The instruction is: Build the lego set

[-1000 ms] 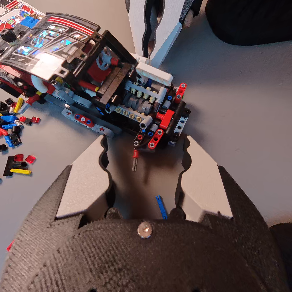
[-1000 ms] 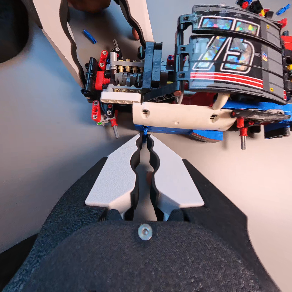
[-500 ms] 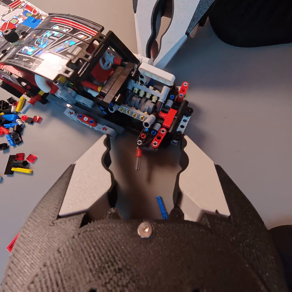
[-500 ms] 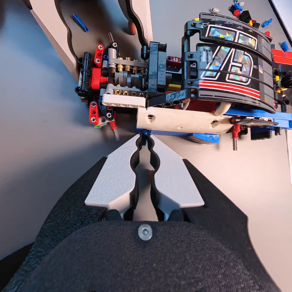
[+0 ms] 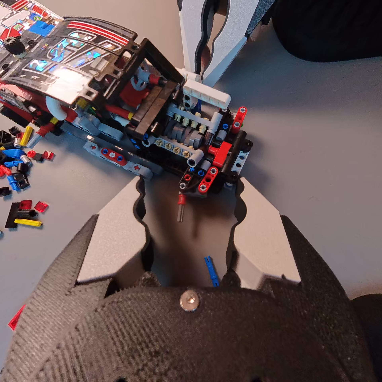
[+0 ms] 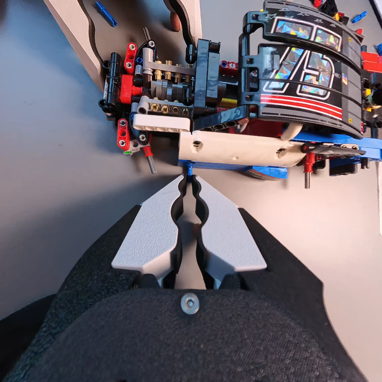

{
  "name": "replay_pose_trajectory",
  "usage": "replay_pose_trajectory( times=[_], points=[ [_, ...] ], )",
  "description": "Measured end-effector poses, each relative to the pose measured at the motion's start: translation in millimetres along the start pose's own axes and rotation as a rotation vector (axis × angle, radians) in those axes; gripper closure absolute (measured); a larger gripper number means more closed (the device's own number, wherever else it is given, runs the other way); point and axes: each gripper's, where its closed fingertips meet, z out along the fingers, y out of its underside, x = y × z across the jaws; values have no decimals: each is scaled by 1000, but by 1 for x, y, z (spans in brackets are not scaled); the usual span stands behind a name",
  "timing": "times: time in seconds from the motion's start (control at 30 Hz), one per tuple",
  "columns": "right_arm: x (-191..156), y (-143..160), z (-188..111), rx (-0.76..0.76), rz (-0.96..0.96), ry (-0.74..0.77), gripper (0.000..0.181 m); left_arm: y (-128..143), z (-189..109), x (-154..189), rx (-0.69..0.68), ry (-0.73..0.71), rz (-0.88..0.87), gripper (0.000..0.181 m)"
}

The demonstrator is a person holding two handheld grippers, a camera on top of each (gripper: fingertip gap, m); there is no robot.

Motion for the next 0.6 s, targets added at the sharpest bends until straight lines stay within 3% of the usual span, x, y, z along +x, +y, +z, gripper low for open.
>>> replay_pose_trajectory(
  times=[0.6],
  points=[
    [-1,-2,1,4,2,-5,178,-4,3,5,5,1,9,105]
  ],
)
